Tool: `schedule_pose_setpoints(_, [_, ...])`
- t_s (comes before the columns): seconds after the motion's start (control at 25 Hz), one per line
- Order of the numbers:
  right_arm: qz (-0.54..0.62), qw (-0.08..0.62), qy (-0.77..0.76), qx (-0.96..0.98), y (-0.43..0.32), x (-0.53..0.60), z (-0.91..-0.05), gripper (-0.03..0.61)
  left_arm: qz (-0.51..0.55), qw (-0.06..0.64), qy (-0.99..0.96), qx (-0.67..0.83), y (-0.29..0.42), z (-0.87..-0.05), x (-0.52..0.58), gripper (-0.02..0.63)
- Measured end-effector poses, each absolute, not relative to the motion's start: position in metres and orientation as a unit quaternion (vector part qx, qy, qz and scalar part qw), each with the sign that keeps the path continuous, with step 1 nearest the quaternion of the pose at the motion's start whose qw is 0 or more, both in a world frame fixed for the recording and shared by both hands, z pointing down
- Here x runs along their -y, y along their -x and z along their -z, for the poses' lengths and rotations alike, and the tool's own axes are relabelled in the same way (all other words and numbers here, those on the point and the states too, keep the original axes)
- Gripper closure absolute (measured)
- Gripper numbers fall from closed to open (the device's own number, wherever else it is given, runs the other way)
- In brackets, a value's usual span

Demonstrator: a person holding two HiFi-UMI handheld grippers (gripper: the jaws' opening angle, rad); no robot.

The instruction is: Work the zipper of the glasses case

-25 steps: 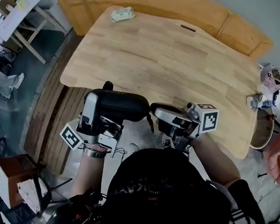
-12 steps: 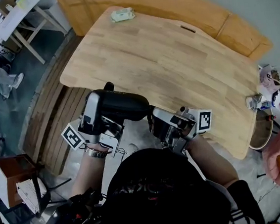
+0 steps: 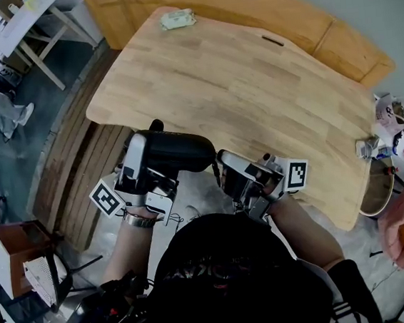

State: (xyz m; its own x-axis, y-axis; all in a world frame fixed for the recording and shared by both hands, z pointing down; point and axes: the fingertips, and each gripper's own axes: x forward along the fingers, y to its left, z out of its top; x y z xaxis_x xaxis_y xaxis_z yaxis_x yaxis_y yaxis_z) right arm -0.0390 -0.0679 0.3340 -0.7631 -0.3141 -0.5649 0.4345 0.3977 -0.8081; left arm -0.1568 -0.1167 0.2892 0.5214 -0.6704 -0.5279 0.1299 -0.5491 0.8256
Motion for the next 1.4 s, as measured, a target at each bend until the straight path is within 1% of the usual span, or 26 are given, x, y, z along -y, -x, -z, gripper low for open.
schedule_pose_setpoints(0.28, [0.535,0.321,-0.013,-0.781,0.035,0.068,-0.341,0.560,0.431,0.424,-0.771,0.202,0.152,-0.290,0.117,0.264])
schedule_pose_setpoints(1.0, [0.547,0.333,0.009,-0.768,0.036,0.073,-0.348,0.560,0.398,0.388,-0.802,0.218,0.144,-0.291,0.108,0.264])
schedule_pose_setpoints(1.08, [0.538,0.321,0.025,-0.779,0.036,0.074,-0.350,0.561,0.391,0.383,-0.806,0.224,0.144,-0.291,0.108,0.264])
schedule_pose_setpoints(1.24, [0.503,0.276,0.059,-0.817,0.035,0.072,-0.359,0.563,0.377,0.372,-0.815,0.233,0.144,-0.291,0.107,0.265])
schedule_pose_setpoints(1.4, [0.463,0.227,0.082,-0.853,0.034,0.067,-0.362,0.563,0.349,0.339,-0.840,0.239,0.140,-0.290,0.103,0.267])
